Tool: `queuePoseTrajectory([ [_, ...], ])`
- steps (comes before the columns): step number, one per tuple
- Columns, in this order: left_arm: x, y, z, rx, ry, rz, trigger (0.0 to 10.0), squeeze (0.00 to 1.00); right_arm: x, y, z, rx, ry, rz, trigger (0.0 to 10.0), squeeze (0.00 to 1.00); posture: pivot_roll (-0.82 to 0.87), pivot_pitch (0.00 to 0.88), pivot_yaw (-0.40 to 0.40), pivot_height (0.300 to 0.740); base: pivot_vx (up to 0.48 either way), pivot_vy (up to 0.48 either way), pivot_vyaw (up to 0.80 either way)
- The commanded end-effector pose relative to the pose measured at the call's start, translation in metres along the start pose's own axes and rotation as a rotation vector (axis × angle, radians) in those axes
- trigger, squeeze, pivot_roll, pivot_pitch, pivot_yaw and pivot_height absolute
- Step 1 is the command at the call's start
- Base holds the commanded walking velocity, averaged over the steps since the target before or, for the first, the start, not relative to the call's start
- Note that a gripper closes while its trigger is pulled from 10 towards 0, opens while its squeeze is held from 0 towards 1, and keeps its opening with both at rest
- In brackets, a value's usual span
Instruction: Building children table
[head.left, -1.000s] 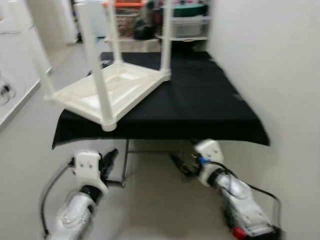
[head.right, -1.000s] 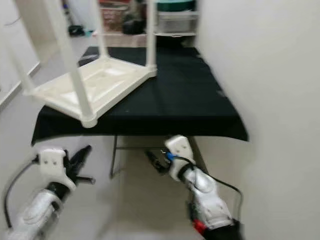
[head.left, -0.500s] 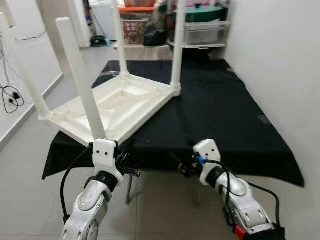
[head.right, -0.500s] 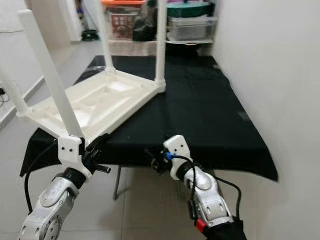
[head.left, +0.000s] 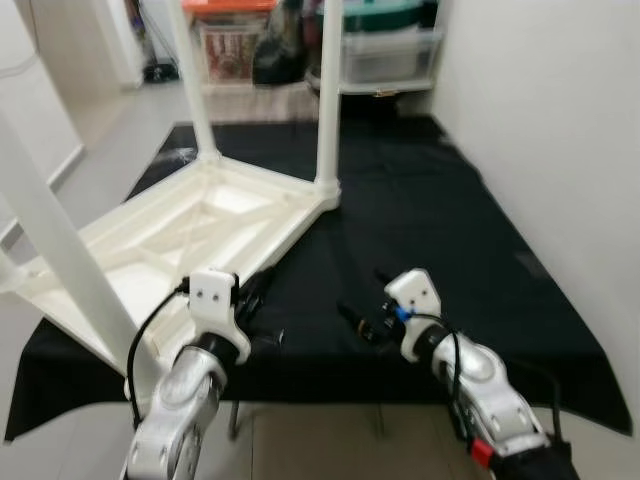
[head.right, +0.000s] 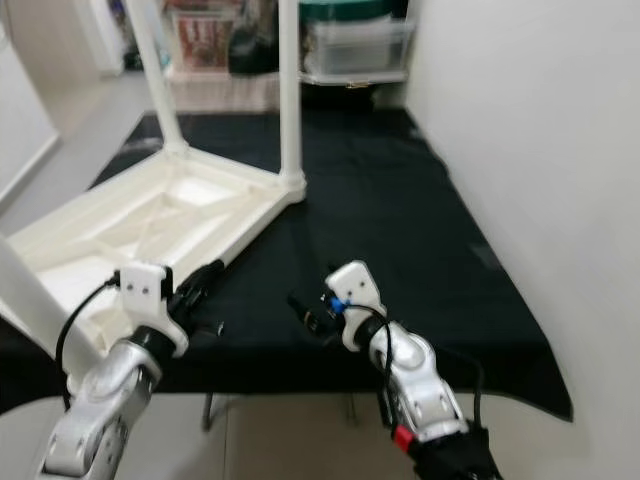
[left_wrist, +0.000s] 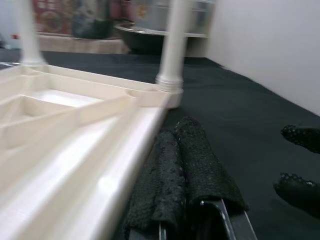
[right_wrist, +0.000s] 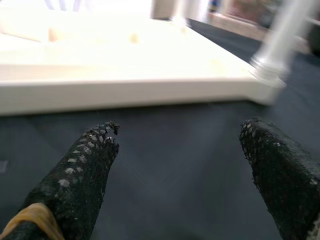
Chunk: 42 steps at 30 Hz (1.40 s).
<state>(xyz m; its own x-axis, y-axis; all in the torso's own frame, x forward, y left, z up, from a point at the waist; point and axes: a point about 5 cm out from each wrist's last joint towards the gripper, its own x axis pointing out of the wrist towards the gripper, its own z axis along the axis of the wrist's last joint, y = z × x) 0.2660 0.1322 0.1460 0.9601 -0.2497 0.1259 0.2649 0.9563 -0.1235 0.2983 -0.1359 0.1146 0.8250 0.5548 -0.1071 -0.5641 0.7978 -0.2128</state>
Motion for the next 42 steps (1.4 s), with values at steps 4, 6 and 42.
queuePoseTrajectory([
  [4, 0.004, 0.010, -0.002, 0.002, 0.028, 0.066, 10.0, 0.00, 0.007, 0.008, 0.008, -0.080, -0.020, 0.063, 10.0, 0.00, 0.00, 0.034, -0.021, 0.740, 0.000, 0.000, 0.00],
  [6, 0.005, 0.010, -0.001, 0.005, 0.026, 0.075, 10.0, 0.00, 0.008, 0.008, 0.009, -0.094, -0.021, 0.069, 10.0, 0.00, 0.00, 0.034, -0.021, 0.740, 0.000, 0.000, 0.00],
  [42, 0.020, -0.028, -0.011, -0.007, 0.118, -0.054, 10.0, 0.00, 0.054, -0.054, 0.081, -0.849, 0.216, 0.296, 10.0, 0.00, 0.03, 0.089, -0.037, 0.740, 0.000, 0.000, 0.40],
])
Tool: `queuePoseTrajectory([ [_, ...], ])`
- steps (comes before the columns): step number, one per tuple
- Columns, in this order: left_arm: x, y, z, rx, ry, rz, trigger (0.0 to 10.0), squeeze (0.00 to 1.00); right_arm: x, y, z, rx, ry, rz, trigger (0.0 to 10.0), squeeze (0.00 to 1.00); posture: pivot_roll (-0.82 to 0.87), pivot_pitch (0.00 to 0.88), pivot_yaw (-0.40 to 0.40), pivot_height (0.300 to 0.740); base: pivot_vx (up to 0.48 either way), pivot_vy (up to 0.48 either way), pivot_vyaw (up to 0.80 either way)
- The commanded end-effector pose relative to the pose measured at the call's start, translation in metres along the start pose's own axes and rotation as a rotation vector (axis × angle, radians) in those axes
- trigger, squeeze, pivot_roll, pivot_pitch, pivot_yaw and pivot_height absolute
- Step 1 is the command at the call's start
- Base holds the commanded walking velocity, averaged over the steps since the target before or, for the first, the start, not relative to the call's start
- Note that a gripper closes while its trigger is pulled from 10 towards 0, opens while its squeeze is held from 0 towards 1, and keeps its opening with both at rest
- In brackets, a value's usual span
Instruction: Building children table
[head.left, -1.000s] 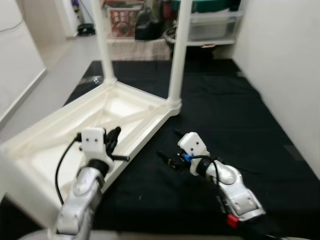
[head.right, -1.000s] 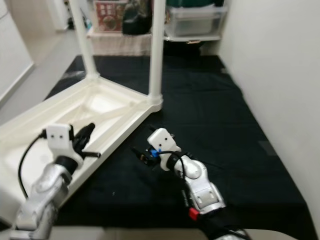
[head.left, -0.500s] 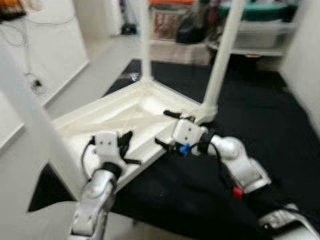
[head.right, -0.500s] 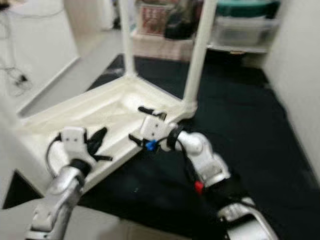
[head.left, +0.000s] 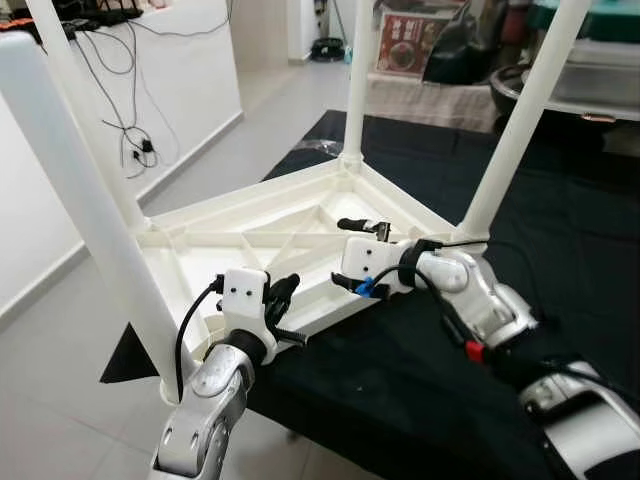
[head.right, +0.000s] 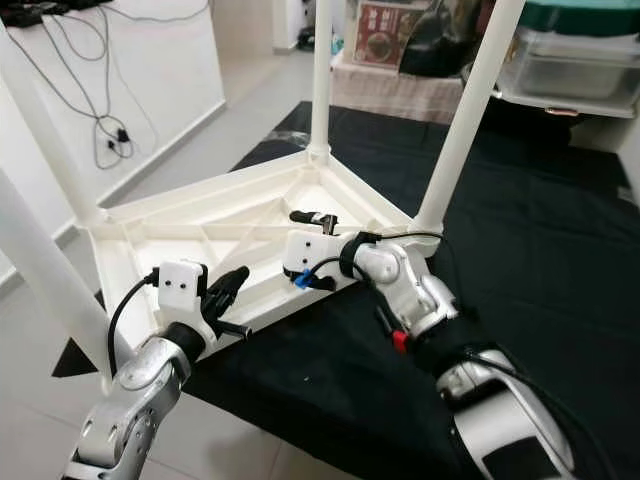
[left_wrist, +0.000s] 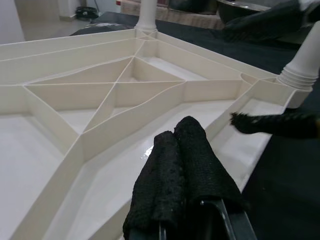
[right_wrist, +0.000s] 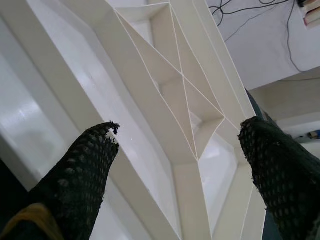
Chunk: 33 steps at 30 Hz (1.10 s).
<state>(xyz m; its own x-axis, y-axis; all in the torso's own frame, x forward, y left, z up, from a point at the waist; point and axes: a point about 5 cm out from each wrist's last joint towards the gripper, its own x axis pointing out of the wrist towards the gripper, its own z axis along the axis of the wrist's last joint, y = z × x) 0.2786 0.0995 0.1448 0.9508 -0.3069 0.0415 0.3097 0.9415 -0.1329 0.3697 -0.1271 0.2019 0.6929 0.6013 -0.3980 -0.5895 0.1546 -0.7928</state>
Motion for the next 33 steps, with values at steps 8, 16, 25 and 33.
queuePoseTrajectory([
  [8, -0.001, -0.002, -0.004, 0.004, 0.030, -0.007, 10.0, 0.00, -0.015, -0.003, -0.018, -0.110, 0.103, 0.343, 10.0, 0.00, 0.03, 0.094, -0.046, 0.740, 0.000, 0.000, 0.00],
  [16, -0.002, -0.004, -0.003, -0.005, 0.028, -0.006, 10.0, 0.00, -0.022, -0.030, -0.017, -0.122, 0.146, 0.399, 10.0, 0.00, 0.04, 0.108, -0.059, 0.740, 0.000, 0.000, 0.00],
  [25, -0.005, -0.007, -0.002, -0.014, 0.027, -0.003, 10.0, 0.00, -0.006, -0.037, -0.018, -0.155, 0.328, 0.396, 10.0, 0.00, 0.04, 0.131, -0.071, 0.740, 0.000, 0.000, 0.00],
  [33, -0.008, -0.011, -0.001, -0.026, 0.030, 0.000, 10.0, 0.00, -0.012, -0.052, -0.025, -0.264, 0.479, 0.408, 10.0, 0.00, 0.04, 0.153, -0.083, 0.740, 0.000, 0.000, 0.00],
])
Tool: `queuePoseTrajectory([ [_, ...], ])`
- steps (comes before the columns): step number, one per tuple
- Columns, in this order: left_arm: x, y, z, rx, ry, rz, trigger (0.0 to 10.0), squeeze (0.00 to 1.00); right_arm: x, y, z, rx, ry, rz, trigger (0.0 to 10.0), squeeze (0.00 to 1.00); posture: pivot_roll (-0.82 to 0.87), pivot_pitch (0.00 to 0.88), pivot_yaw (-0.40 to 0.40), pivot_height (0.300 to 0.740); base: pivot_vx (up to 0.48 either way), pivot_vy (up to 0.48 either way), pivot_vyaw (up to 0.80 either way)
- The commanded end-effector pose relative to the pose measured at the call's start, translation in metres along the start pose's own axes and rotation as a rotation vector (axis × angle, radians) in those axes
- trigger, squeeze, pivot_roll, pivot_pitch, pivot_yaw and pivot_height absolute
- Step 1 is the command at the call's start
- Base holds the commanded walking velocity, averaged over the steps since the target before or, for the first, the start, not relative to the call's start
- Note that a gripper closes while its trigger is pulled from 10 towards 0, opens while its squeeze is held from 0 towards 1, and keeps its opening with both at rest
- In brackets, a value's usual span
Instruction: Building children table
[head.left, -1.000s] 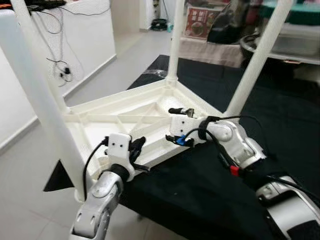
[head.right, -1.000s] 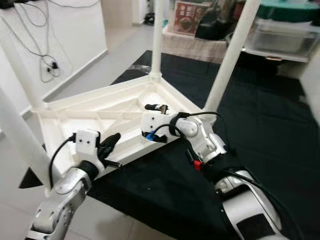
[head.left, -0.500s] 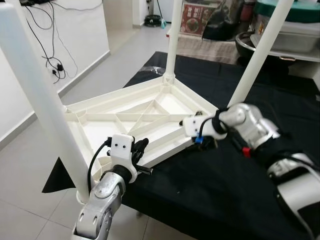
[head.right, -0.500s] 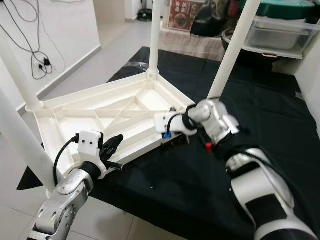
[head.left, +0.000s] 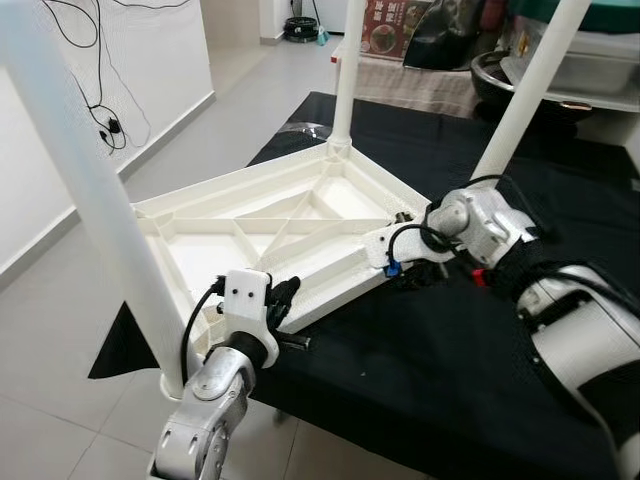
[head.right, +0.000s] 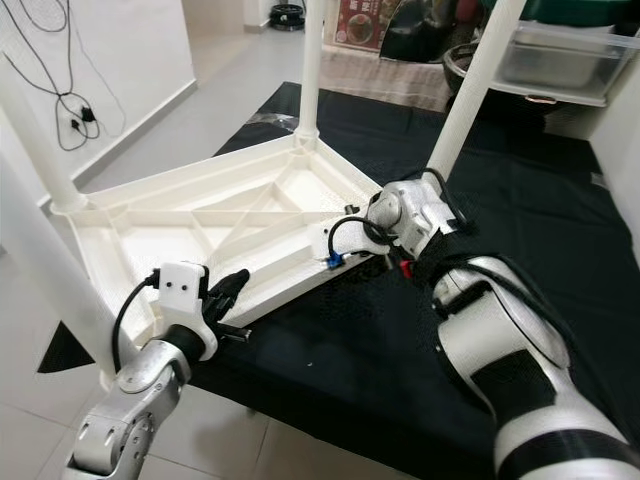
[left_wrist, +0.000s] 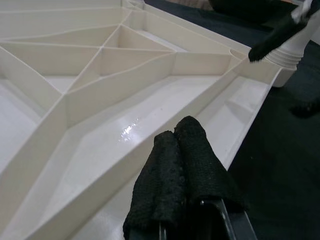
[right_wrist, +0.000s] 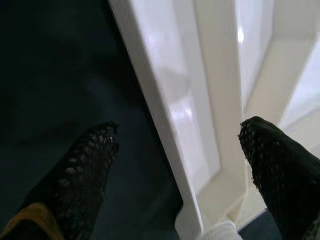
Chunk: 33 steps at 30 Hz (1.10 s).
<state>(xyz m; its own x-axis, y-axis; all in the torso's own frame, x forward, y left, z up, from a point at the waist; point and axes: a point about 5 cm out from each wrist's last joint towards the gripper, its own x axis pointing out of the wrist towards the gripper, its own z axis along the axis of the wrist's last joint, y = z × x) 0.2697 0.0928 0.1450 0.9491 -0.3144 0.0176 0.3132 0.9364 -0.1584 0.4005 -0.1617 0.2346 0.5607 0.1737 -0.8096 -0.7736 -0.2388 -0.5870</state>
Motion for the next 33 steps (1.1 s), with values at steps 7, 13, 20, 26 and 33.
queuePoseTrajectory([
  [7, -0.004, -0.004, 0.001, -0.010, 0.007, 0.010, 10.0, 0.00, 0.007, -0.012, 0.013, -0.069, 0.092, -0.111, 10.0, 0.00, 0.04, 0.165, -0.097, 0.740, 0.000, 0.000, 0.00],
  [13, -0.004, -0.006, 0.001, -0.017, 0.006, 0.014, 10.0, 0.00, 0.014, -0.013, 0.020, -0.111, 0.128, -0.153, 4.8, 0.00, 0.04, 0.170, -0.099, 0.740, 0.000, 0.000, 0.00],
  [20, -0.006, -0.007, 0.002, -0.029, 0.005, 0.019, 10.0, 0.00, 0.015, -0.012, 0.012, -0.191, 0.228, -0.171, 3.4, 0.00, 0.04, 0.177, -0.106, 0.740, 0.000, 0.000, 0.00],
  [26, -0.007, -0.009, 0.003, -0.036, 0.004, 0.024, 10.0, 0.00, 0.014, -0.009, 0.003, -0.212, 0.280, -0.142, 6.6, 0.00, 0.04, 0.184, -0.107, 0.740, 0.000, 0.000, 0.00],
  [33, -0.007, -0.009, 0.003, -0.038, 0.005, 0.026, 10.0, 0.00, 0.017, 0.003, -0.005, -0.246, 0.297, -0.023, 0.0, 0.00, 0.04, 0.184, -0.107, 0.740, 0.000, 0.000, 0.00],
])
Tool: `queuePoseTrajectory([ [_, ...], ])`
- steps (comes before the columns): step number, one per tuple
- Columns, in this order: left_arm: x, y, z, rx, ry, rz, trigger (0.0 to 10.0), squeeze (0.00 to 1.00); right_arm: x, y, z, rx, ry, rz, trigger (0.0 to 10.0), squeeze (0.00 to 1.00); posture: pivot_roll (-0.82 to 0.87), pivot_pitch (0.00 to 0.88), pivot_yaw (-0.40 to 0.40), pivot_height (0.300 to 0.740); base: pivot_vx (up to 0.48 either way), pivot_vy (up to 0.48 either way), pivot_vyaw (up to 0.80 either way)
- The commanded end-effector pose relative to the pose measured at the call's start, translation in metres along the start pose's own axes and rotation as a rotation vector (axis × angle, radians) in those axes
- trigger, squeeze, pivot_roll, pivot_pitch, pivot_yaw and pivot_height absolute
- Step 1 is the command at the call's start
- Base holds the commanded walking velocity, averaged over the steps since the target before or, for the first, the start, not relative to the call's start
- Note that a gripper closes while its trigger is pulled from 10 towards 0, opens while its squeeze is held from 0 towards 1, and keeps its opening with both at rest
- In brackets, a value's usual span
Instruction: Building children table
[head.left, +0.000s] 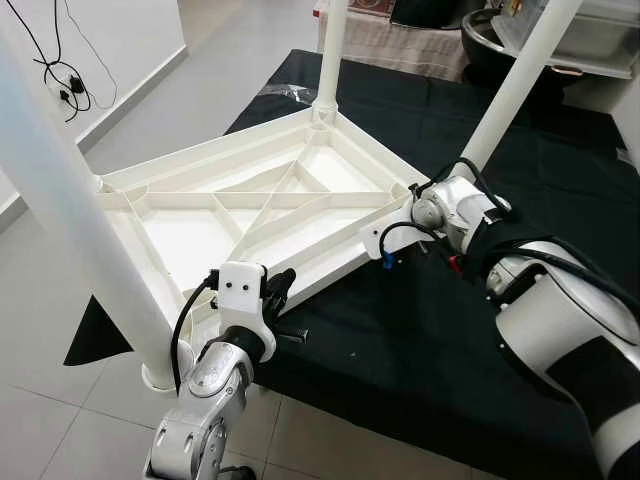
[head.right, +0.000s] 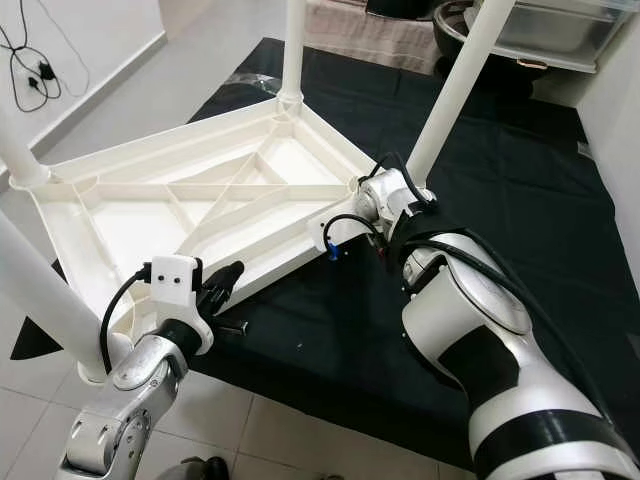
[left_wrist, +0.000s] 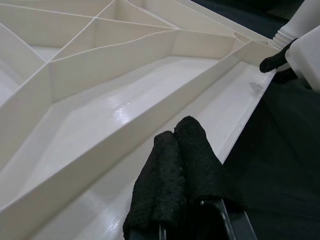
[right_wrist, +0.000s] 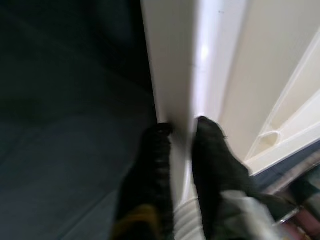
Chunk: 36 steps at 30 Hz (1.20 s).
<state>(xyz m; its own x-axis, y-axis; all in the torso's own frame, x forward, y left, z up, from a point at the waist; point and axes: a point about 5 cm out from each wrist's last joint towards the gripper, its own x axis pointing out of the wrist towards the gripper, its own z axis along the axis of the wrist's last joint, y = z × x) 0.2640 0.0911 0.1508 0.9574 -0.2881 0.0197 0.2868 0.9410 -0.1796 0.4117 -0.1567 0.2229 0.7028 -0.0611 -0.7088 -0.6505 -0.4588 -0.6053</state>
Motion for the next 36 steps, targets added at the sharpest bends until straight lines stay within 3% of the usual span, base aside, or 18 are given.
queuePoseTrajectory([
  [1, -0.003, -0.004, -0.002, -0.017, 0.012, 0.000, 10.0, 0.00, 0.002, 0.010, -0.005, -0.028, 0.003, 0.088, 0.0, 0.00, 0.04, 0.184, -0.107, 0.740, 0.000, 0.000, 0.00],
  [7, -0.002, -0.004, -0.001, -0.019, 0.012, 0.002, 10.0, 0.00, 0.005, 0.023, -0.009, -0.041, -0.009, 0.155, 0.0, 0.00, 0.04, 0.182, -0.110, 0.740, 0.000, 0.000, 0.00],
  [11, -0.003, -0.004, -0.001, -0.021, 0.009, 0.004, 10.0, 0.00, 0.007, 0.040, -0.024, -0.021, 0.010, 0.225, 0.0, 0.00, 0.03, 0.181, -0.112, 0.740, 0.000, 0.000, 0.00],
  [15, -0.002, -0.004, -0.001, -0.021, 0.009, 0.004, 10.0, 0.00, 0.006, 0.043, -0.029, -0.013, 0.018, 0.244, 0.0, 0.00, 0.03, 0.181, -0.112, 0.740, 0.000, 0.000, 0.00],
  [18, -0.003, -0.004, -0.001, -0.022, 0.009, 0.002, 10.0, 0.00, 0.003, 0.052, -0.043, 0.008, 0.048, 0.286, 0.0, 0.00, 0.03, 0.180, -0.114, 0.740, 0.000, 0.000, 0.00],
  [20, -0.003, -0.004, -0.001, -0.022, 0.010, 0.000, 10.0, 0.00, -0.004, 0.070, -0.070, 0.061, 0.096, 0.350, 0.0, 0.00, 0.02, 0.178, -0.115, 0.740, 0.000, 0.000, 0.00],
  [24, -0.003, -0.003, 0.000, -0.022, 0.009, 0.000, 10.0, 0.00, -0.007, 0.080, -0.082, 0.086, 0.114, 0.378, 0.0, 0.00, 0.02, 0.178, -0.115, 0.740, 0.000, 0.000, 0.00],
  [29, -0.002, 0.007, 0.006, 0.008, -0.011, 0.000, 10.0, 0.00, -0.010, 0.106, -0.096, 0.184, 0.090, 0.459, 0.0, 0.00, 0.01, 0.172, -0.111, 0.740, 0.000, 0.000, 0.00],
  [33, 0.000, 0.014, 0.013, 0.028, -0.028, 0.006, 10.0, 0.00, -0.010, 0.113, -0.097, 0.225, 0.066, 0.485, 0.0, 0.00, 0.01, 0.171, -0.111, 0.740, 0.000, 0.000, 0.00],
  [36, 0.003, 0.029, 0.028, 0.070, -0.065, 0.012, 10.0, 0.00, -0.010, 0.121, -0.101, 0.279, 0.057, 0.494, 0.0, 0.00, 0.01, 0.168, -0.112, 0.740, 0.000, 0.000, 0.00],
])
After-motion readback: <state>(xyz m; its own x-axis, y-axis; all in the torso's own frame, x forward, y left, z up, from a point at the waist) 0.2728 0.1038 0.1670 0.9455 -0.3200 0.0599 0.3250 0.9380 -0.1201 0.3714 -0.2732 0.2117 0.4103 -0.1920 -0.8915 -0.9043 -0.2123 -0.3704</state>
